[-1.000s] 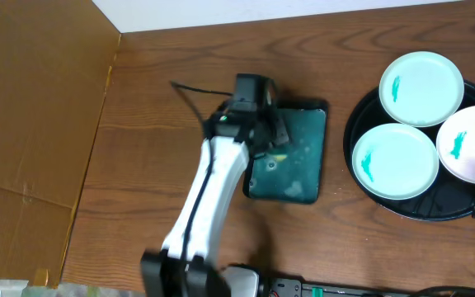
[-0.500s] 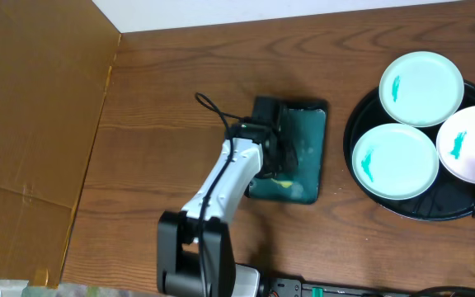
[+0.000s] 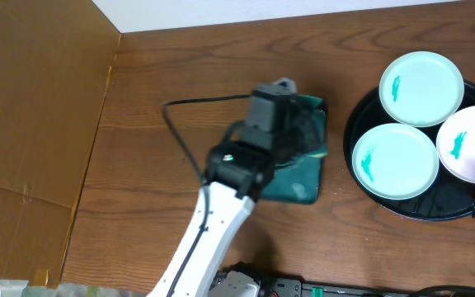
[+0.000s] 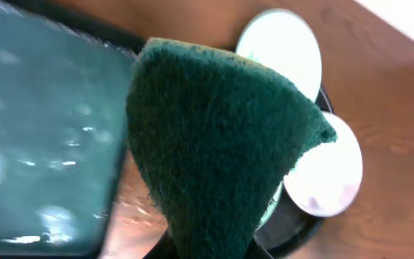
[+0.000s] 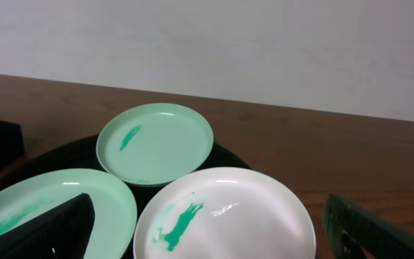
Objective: Clean dirty plates on tray and stack at the side
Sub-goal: 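Carry the sponge with the left gripper to the lower green plate, then grasp the rim of the lower green plate with the right gripper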
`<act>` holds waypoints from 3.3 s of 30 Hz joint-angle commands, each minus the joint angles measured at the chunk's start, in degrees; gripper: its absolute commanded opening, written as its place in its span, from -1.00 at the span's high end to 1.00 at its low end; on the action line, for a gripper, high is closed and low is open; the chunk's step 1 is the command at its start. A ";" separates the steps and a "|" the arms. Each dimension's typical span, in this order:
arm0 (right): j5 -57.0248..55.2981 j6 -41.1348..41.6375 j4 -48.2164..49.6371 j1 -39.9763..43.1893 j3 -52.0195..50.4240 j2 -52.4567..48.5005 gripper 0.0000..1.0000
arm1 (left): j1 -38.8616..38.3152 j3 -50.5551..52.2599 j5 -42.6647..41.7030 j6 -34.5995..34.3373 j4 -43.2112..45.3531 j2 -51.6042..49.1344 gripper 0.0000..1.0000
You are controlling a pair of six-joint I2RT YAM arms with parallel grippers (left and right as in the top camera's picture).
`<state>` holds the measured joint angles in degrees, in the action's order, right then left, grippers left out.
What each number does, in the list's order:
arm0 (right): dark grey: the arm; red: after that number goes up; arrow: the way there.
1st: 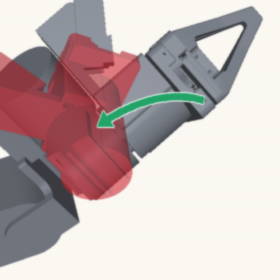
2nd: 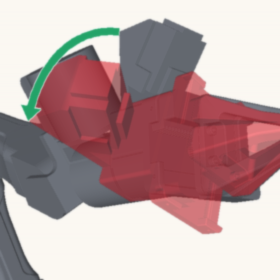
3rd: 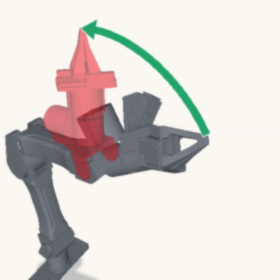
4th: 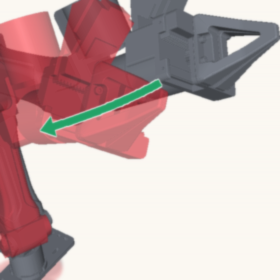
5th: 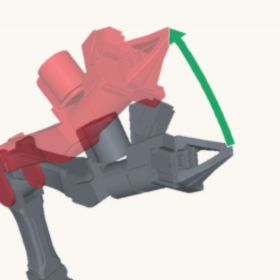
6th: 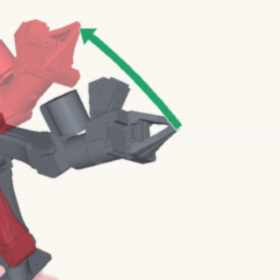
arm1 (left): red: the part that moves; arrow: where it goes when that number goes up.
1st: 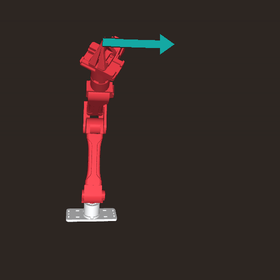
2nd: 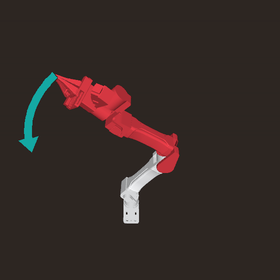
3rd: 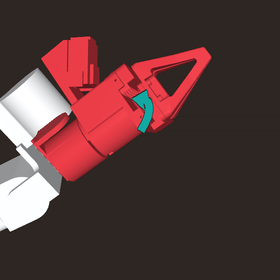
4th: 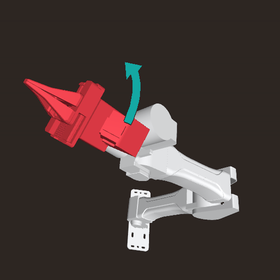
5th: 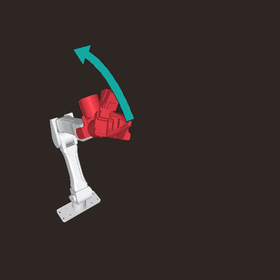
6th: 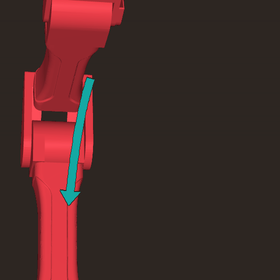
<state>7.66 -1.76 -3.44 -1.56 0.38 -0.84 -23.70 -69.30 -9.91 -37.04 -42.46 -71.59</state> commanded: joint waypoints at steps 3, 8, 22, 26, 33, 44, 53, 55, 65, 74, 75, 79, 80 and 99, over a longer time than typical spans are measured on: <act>-0.31 -0.48 -0.24 0.35 -0.07 0.35 -0.98 | -9.29 3.34 6.62 -10.32 7.21 -8.79 0.86; -0.31 -0.48 -0.24 0.35 -0.07 0.35 -0.99 | -16.06 3.34 6.71 -10.29 18.60 -19.58 0.86; -0.31 -0.46 -0.24 0.35 -0.07 0.35 -0.98 | -22.84 3.37 8.76 -10.29 24.46 -31.85 0.85; -0.31 -0.48 -0.24 0.35 -0.07 0.35 -0.99 | -24.13 3.37 9.11 -11.78 26.84 -34.42 -0.07; -0.31 -0.48 -0.24 0.35 -0.07 0.35 -0.98 | -23.87 3.28 9.11 -10.73 26.95 -32.50 -0.47; -0.31 -0.46 -0.24 0.35 -0.07 0.35 -0.98 | -13.99 3.28 9.16 5.14 22.49 -12.13 -0.53; 13.46 6.21 14.12 0.35 -0.07 0.35 -0.98 | -0.63 3.28 9.18 9.20 11.04 -1.73 -0.64; 17.94 6.43 25.90 0.35 -0.07 0.35 -0.98 | 1.49 3.28 9.16 9.18 8.68 -1.70 -0.64; 10.82 0.48 20.65 0.42 21.55 -4.17 -0.99 | 4.28 3.30 9.14 9.18 5.18 -1.92 -0.66; 9.49 -4.59 -35.65 0.39 59.19 -37.44 -0.99 | 4.28 3.30 9.14 9.18 5.20 -1.92 -0.65; 13.09 -3.50 -37.24 0.39 61.13 -40.54 -0.98 | 4.28 3.30 9.14 9.18 5.18 -1.92 -0.65; 32.85 -0.20 -40.06 0.39 63.67 -50.23 -0.99 | 4.28 3.30 9.14 9.16 5.18 -1.92 -0.65; 35.39 -0.15 -39.04 0.39 63.58 -52.17 -0.98 | 4.28 3.30 9.14 9.16 5.18 -1.92 -0.65; 2.47 26.01 -50.90 -16.24 63.63 -88.24 -0.04 | 4.28 3.30 9.14 9.18 5.18 -2.12 -0.65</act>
<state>13.21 20.14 -53.93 -16.60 63.33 -85.80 -19.64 -65.95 -1.30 -28.45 -37.15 -73.45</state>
